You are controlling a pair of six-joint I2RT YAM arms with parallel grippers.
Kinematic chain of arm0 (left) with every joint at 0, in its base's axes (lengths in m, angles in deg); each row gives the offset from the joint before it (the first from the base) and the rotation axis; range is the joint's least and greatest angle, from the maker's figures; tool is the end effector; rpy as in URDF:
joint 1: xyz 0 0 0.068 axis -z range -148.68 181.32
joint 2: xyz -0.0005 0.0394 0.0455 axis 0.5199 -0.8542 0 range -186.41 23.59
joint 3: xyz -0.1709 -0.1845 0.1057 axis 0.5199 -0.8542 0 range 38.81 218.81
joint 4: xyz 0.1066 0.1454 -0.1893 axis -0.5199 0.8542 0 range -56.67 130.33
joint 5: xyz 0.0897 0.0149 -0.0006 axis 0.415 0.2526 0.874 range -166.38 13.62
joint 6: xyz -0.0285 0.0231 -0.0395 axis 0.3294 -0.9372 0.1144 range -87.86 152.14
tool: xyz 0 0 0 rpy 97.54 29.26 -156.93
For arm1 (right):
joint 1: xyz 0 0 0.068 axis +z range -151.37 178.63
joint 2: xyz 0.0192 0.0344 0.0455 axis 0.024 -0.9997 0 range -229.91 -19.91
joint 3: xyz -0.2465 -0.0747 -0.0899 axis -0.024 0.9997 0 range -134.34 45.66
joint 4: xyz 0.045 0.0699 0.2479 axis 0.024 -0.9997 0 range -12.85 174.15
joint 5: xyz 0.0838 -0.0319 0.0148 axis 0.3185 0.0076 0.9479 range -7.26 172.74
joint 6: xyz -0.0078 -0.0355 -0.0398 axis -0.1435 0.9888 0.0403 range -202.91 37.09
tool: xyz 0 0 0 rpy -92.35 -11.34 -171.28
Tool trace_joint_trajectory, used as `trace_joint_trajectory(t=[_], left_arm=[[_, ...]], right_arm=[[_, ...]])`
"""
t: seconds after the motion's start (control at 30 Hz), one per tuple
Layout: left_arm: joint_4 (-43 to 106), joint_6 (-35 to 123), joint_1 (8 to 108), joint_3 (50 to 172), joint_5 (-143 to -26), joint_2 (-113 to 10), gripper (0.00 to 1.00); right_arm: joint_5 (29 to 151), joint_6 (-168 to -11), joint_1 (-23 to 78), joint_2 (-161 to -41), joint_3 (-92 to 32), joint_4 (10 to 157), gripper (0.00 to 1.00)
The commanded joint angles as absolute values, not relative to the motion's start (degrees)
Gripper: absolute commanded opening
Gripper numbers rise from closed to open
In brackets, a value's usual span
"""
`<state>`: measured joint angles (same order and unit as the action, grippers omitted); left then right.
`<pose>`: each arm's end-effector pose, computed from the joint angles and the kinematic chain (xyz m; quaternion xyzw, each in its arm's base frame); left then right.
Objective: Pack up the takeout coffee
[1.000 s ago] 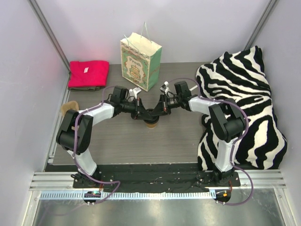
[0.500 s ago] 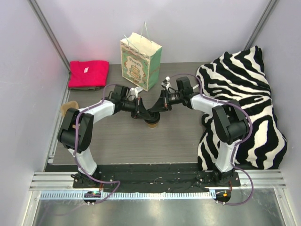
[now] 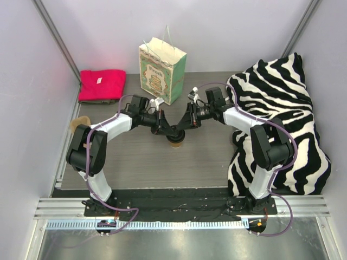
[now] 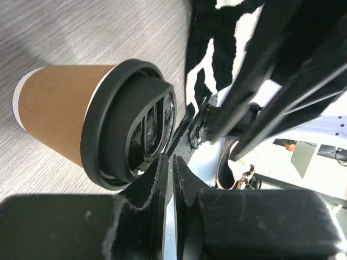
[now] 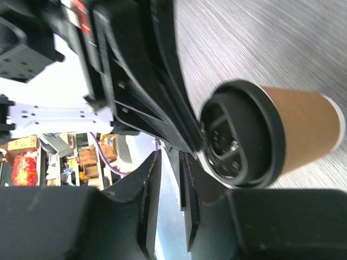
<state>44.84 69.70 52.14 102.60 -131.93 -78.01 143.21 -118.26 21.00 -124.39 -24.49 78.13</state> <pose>0.3306 -0.1570 0.1979 0.0395 0.8443 -0.5315 0.0554 0.3507 0.1779 0.2213 -0.1215 0.8030 0.5753 0.0971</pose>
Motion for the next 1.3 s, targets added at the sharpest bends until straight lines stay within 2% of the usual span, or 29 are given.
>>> trace_joint_trajectory(t=[0.0,0.23,0.57,0.73,0.87,1.0,1.17,1.27], left_arm=[[42.47,72.13,51.80,104.46,-131.23,-76.95,0.12],[40.98,72.48,51.80,102.18,-128.94,-81.00,0.08],[43.88,70.03,51.80,100.51,-126.92,-83.98,0.00],[45.11,68.53,51.54,100.33,-126.39,-86.36,0.00],[45.81,66.78,51.36,102.17,-127.44,-87.41,0.00],[49.57,63.96,51.54,109.01,-129.46,-88.64,0.10],[53.10,62.64,51.71,114.74,-130.96,-91.10,0.18],[53.63,62.55,51.63,116.41,-132.80,-90.85,0.28]], right_arm=[[142.07,-113.41,20.95,-122.64,-23.86,74.67,0.28],[138.21,-105.59,20.78,-128.36,-22.98,67.19,0.22],[132.40,-103.47,19.63,-134.16,-22.10,63.76,0.18],[132.04,-102.16,18.84,-137.06,-21.75,62.79,0.16],[136.69,-101.98,19.19,-136.46,-22.53,63.06,0.17],[141.96,-101.01,21.82,-131.37,-24.73,62.53,0.18],[145.14,-102.32,24.90,-127.32,-26.84,61.91,0.18],[146.98,-105.22,24.47,-125.12,-27.98,64.19,0.20]])
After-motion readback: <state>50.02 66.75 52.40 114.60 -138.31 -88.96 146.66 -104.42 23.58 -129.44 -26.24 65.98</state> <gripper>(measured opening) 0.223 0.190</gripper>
